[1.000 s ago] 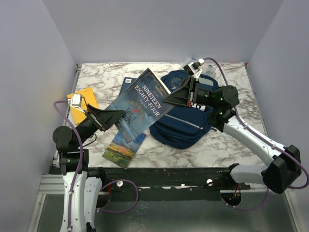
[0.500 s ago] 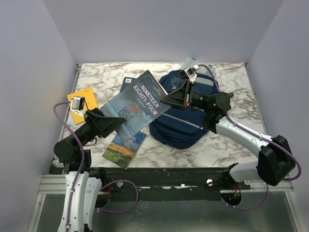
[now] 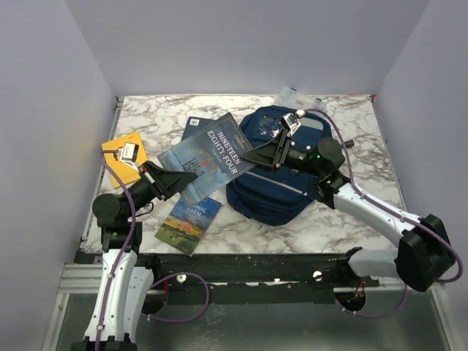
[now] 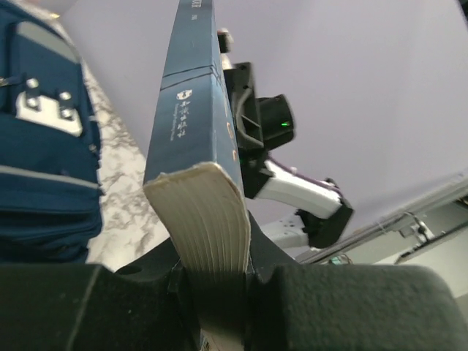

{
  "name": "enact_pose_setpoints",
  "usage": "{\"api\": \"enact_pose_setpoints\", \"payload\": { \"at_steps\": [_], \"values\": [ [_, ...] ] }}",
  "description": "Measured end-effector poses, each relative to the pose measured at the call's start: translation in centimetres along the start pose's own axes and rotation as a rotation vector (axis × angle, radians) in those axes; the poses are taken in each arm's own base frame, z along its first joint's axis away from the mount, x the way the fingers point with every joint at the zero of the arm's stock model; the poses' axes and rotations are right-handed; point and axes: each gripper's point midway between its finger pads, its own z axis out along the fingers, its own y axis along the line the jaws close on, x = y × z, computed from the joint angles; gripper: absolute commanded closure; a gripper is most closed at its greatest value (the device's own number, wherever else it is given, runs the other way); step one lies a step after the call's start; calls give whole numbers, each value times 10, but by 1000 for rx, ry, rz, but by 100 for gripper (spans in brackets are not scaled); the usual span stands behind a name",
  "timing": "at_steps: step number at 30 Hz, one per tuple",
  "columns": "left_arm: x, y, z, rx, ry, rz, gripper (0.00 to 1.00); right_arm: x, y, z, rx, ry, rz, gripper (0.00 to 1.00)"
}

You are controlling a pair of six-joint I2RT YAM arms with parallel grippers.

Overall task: Pack the student bag
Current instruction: Pick up the book from the center of the board, then place the book in the student bag.

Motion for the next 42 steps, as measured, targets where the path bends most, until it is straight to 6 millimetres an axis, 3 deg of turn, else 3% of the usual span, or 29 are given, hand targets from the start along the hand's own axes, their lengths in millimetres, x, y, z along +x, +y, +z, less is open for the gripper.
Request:
{"api": "enact_pose_setpoints", "payload": {
  "at_steps": [4,7,10,15,18,21,23,28,32,38,39,42],
  "values": [
    [3,44,-1,-127,10,-8,100,-1,-48,-19,267,-47,-116,17],
    [2,83,-6,-283,-9,-15,100,-2,-76,-45,462,-69,-240,16],
    [-4,107,-17,-452,-42,4,100,-4,-101,-74,647,-54,-359,15],
    [-23,110,-36,-647,-99,132,100,5,-151,-121,940,87,-509,20],
    [-23,113,-47,-708,-105,179,100,27,-176,-136,1077,238,-588,40],
    [-14,118,-55,-743,-80,171,100,53,-193,-141,1167,408,-675,49],
    [-10,121,-58,-757,-65,162,100,66,-202,-144,1213,511,-726,50],
    [-1,126,-61,-767,-27,135,100,77,-224,-163,1349,667,-818,50],
    [3,126,-59,-753,-4,126,100,79,-233,-175,1424,729,-867,48],
    [11,128,-59,-738,25,104,100,81,-242,-177,1479,780,-931,43],
    [13,129,-59,-737,30,99,100,81,-243,-177,1485,785,-946,45],
    [19,135,-61,-739,42,78,100,78,-245,-176,1508,778,-1001,73]
  ]
}}
